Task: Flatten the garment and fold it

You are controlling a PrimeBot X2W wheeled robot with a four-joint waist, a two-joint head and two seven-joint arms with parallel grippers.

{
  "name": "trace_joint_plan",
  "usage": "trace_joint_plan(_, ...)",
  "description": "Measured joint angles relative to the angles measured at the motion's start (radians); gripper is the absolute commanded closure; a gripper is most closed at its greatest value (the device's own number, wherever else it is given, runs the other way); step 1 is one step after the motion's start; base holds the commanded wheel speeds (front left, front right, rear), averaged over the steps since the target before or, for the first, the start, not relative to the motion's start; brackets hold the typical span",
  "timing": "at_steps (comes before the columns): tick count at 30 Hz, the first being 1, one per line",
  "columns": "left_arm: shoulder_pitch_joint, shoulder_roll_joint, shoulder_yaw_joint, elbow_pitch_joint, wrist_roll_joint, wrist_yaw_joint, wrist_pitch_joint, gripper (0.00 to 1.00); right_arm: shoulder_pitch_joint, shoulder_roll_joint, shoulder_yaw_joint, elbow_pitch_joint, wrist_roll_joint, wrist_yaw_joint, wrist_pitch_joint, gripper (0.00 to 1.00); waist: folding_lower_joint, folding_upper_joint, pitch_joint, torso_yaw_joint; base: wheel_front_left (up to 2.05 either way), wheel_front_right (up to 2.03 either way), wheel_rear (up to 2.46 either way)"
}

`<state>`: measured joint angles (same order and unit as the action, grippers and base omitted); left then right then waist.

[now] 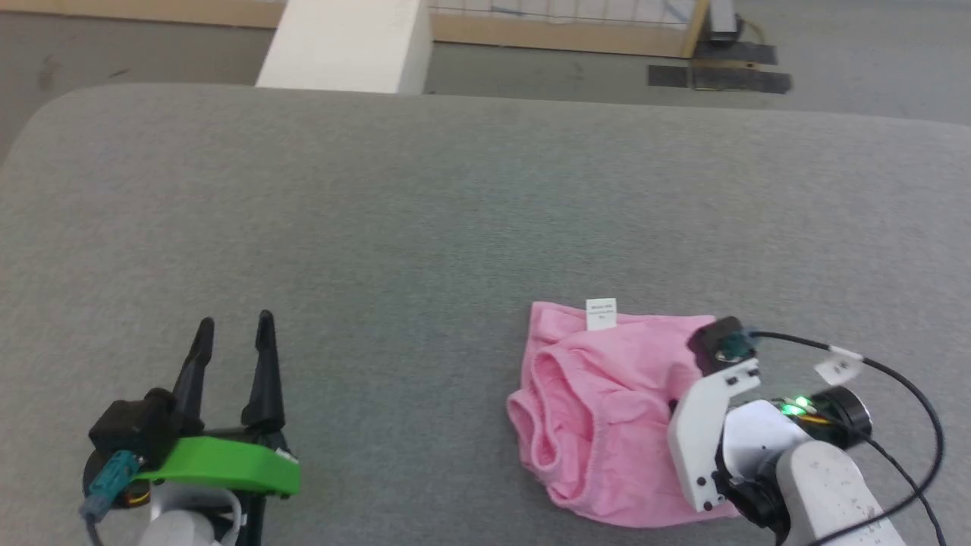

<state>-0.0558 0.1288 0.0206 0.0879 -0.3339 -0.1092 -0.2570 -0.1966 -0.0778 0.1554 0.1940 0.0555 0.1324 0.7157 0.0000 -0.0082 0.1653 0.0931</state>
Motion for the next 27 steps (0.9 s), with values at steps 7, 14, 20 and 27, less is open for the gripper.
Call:
trace_joint_plan(7,0.029,0.018,0.011,-0.031,-0.001,0.0,0.0,0.0,-0.109,-0.174,0.212,-0.027,0.089,0.0,0.063,1.0,0.0,0.0,0.003,-0.106,0.0,0.0,0.0)
trace_joint_plan(14,0.025,0.038,0.012,-0.077,-0.003,0.001,0.008,0.0,-0.245,-0.296,0.343,-0.02,0.184,0.0,0.072,1.0,0.0,0.0,0.034,-0.255,0.0,0.0,0.0)
trace_joint_plan(20,0.021,0.084,0.036,-0.149,-0.003,0.01,0.037,0.0,-0.38,-0.349,0.382,0.026,0.202,0.0,0.049,1.0,0.0,0.0,0.085,-0.369,0.0,0.0,0.0)
trace_joint_plan(27,0.019,0.142,0.073,-0.223,-0.009,0.014,0.082,0.0,-0.479,-0.383,0.333,0.109,0.18,0.0,0.004,1.0,0.0,0.0,0.195,-0.441,0.0,0.0,0.0)
